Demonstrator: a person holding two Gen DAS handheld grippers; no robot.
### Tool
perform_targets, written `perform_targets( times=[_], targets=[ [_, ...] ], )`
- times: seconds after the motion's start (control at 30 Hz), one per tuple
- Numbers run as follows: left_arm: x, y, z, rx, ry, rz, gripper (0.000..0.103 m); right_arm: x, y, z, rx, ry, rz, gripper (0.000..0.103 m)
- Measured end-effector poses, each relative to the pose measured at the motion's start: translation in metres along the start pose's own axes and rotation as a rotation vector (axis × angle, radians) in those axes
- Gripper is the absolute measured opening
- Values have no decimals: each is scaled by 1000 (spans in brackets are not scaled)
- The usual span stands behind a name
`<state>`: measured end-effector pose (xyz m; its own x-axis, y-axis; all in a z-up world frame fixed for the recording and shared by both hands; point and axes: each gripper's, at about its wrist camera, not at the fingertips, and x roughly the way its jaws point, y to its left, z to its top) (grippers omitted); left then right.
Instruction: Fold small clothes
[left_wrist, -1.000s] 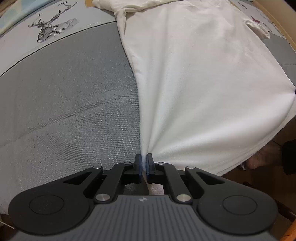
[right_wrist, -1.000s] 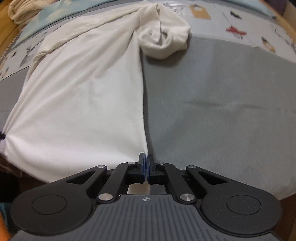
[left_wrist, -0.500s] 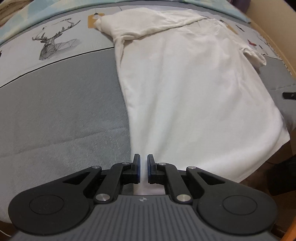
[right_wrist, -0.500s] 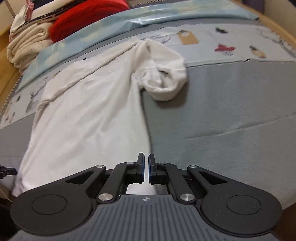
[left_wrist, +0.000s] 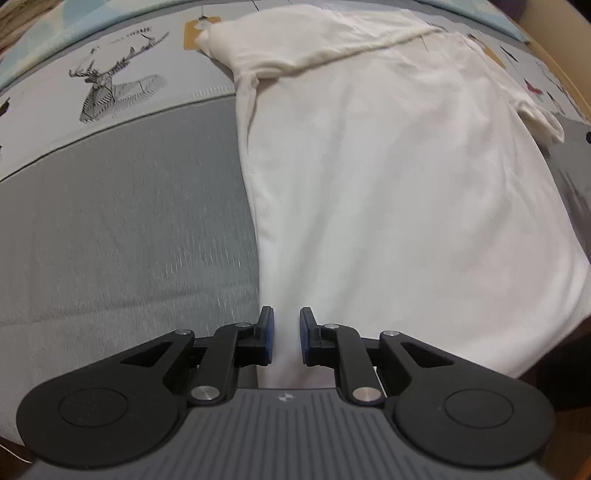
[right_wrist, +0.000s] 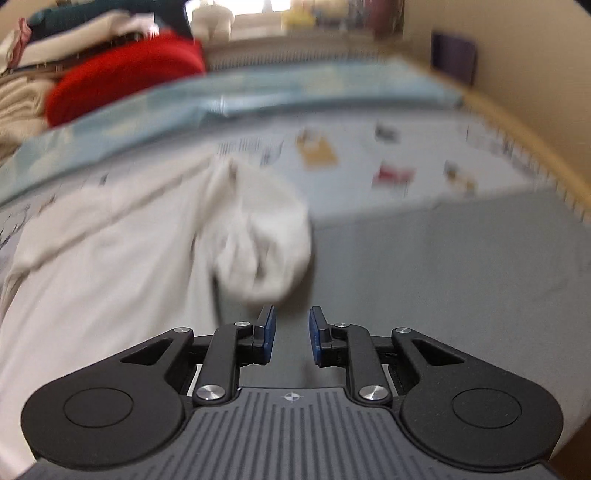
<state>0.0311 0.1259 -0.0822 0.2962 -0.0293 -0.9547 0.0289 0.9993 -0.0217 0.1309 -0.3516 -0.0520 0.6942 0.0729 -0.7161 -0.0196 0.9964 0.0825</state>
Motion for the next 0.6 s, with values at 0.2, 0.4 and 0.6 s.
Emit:
perform_targets(
  times=[0.2,0.4,0.6],
  targets=[
    [2,-4,21,-47,-9,5,16,56,16,28,-112,-36,-7,24],
    [4,-13,41,-48,-30,8,20,118,54,32,-396,64,-36,34],
    [9,-15,63,-57,-40,22,20,147,39,51,-419,111,-21,7]
  ],
)
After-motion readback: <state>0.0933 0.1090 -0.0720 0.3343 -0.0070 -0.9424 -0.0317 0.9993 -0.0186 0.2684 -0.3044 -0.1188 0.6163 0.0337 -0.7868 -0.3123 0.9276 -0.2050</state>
